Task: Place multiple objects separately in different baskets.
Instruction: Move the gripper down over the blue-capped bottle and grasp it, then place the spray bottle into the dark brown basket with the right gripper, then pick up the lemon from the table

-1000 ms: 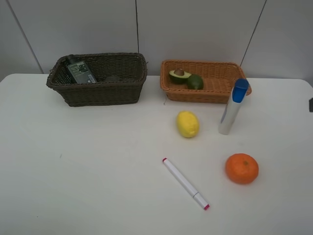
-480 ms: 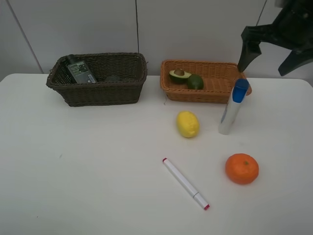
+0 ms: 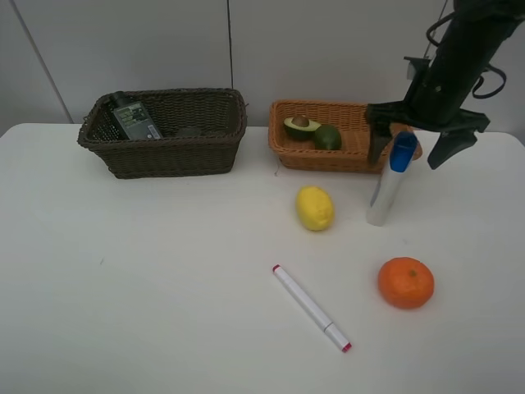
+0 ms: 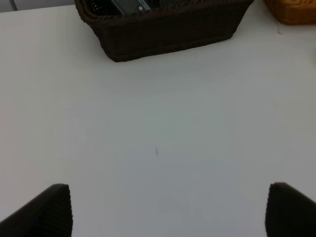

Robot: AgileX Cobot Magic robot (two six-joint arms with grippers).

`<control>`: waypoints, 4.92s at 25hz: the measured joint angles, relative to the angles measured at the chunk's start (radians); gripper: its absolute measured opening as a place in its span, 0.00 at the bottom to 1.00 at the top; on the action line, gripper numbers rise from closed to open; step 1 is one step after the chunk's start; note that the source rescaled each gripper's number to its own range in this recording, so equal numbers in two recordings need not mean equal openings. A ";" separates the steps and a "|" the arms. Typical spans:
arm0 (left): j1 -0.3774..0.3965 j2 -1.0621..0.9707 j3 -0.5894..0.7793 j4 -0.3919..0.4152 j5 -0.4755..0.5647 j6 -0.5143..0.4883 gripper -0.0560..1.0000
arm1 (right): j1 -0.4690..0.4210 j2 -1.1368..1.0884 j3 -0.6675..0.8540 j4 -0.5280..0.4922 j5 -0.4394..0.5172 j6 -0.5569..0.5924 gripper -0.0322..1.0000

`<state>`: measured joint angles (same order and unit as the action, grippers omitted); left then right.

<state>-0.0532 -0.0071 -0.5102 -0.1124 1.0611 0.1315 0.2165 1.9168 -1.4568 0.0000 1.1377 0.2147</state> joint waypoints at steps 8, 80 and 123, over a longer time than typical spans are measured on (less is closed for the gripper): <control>0.000 0.000 0.000 0.000 0.000 0.000 1.00 | 0.000 0.064 -0.009 -0.019 -0.009 -0.012 0.72; 0.000 0.000 0.000 0.000 0.000 0.000 1.00 | 0.430 0.065 -0.460 0.000 0.080 -0.173 0.99; 0.000 0.000 0.000 0.000 0.000 0.001 1.00 | 0.325 0.223 0.052 -0.047 -0.328 -0.203 0.60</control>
<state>-0.0532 -0.0071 -0.5102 -0.1124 1.0611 0.1325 0.5418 2.1398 -1.4045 -0.0474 0.8095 0.0118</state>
